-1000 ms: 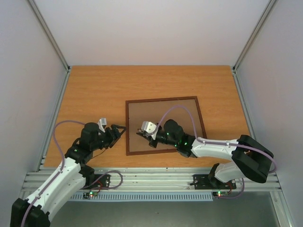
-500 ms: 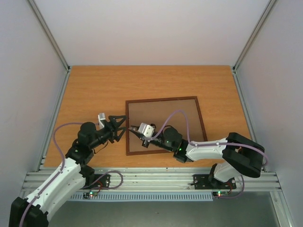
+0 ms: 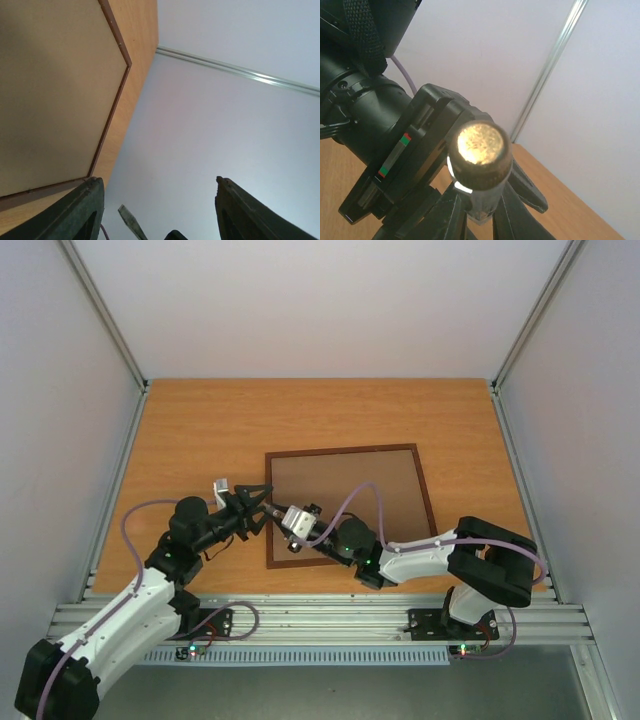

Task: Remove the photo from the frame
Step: Adjust the screwdriver.

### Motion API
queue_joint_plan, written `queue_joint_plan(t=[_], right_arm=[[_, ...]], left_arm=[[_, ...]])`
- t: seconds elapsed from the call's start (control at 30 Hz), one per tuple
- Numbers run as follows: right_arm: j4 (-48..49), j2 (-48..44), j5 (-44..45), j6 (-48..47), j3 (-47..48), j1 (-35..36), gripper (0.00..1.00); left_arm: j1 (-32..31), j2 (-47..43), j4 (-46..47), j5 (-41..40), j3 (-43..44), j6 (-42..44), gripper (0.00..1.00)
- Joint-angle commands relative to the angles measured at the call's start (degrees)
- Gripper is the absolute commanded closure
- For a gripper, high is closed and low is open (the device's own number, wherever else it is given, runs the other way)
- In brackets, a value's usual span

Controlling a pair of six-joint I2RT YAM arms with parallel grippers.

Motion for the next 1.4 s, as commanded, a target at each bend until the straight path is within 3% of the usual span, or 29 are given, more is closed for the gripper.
queue_joint_plan(t=[0.0,0.27,0.47,0.73,0.9,1.07,1.17,1.37], right_arm=[[4.8,1.3,2.4,-1.9,1.1,1.5,0.99],[8.4,2.6,4.7,-3.0,-0.6,3.1,0.96],[5.8,0.8,4.7,-3.0,-2.2,4.0,0.92],[-1.6,-4.5,8.7,-0.7,-4.6,5.1,0.66],[-17.5,-11.8,10.1,4.6,-3.8,5.3,0.61],[-44.2,-19.5,10.7,15.4,3.1,5.3,0.57],[-59.6,-21.8,10.4,20.3,8.3,5.3,0.56],[-81.6,-20.4,11.0,27.3,19.8,5.3,0.42]], left_arm=[[-0.2,-0.1,4.4,0.1,0.3,-0.9,0.42],[-0.2,0.5,7.8,0.1,-0.5,-2.8,0.78],[-0.2,-0.9,8.4,-2.0,-1.6,-4.3,0.99],[-0.2,-1.0,9.5,-5.3,-1.8,-2.8,1.0],[-0.2,0.4,10.9,-7.1,-2.2,0.4,0.99],[-0.2,1.8,9.5,-9.1,-1.3,9.1,1.0],[-0.2,2.1,8.8,-10.3,-0.9,13.9,1.0],[-0.2,1.1,6.9,-12.7,-0.1,20.2,1.0]])
